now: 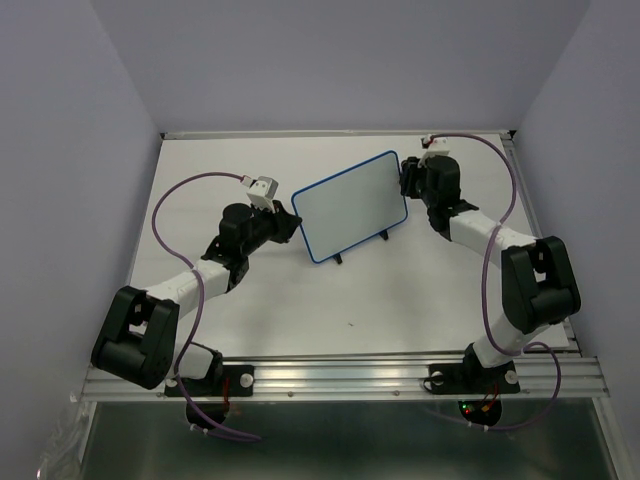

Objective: Erase the whiteboard

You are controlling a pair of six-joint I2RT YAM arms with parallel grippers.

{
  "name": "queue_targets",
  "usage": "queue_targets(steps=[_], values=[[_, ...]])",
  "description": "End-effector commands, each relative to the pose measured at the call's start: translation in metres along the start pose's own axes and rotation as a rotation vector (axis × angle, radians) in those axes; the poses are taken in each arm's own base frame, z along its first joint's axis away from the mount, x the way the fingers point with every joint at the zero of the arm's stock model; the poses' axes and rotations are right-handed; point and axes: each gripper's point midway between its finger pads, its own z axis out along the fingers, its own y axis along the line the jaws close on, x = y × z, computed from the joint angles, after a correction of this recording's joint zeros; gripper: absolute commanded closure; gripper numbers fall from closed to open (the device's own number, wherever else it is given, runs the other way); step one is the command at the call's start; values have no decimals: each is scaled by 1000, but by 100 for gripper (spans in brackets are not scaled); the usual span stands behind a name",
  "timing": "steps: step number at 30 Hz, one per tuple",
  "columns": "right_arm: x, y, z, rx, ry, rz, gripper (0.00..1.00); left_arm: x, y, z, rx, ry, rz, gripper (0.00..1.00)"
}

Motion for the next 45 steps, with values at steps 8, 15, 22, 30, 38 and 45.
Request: queue_targets(steps=[8, 15, 22, 30, 38, 45], values=[[-23, 22, -6, -133, -60, -22, 99, 7, 7, -2, -32, 31, 19, 100], [11, 26, -5, -171, 38, -27, 99, 6, 6, -2, -32, 29, 21, 100], [38, 28, -3, -208, 144, -83, 99, 7, 6, -2, -28, 32, 19, 100], [75, 32, -15, -269, 244, -110, 99, 6, 6, -3, -28, 27, 21, 100], [84, 44, -21, -367, 280, -150, 99, 6, 5, -4, -25, 28, 21, 100], [61, 54, -26, -416, 230, -166, 99, 6, 3, -5, -18, 26, 23, 100]])
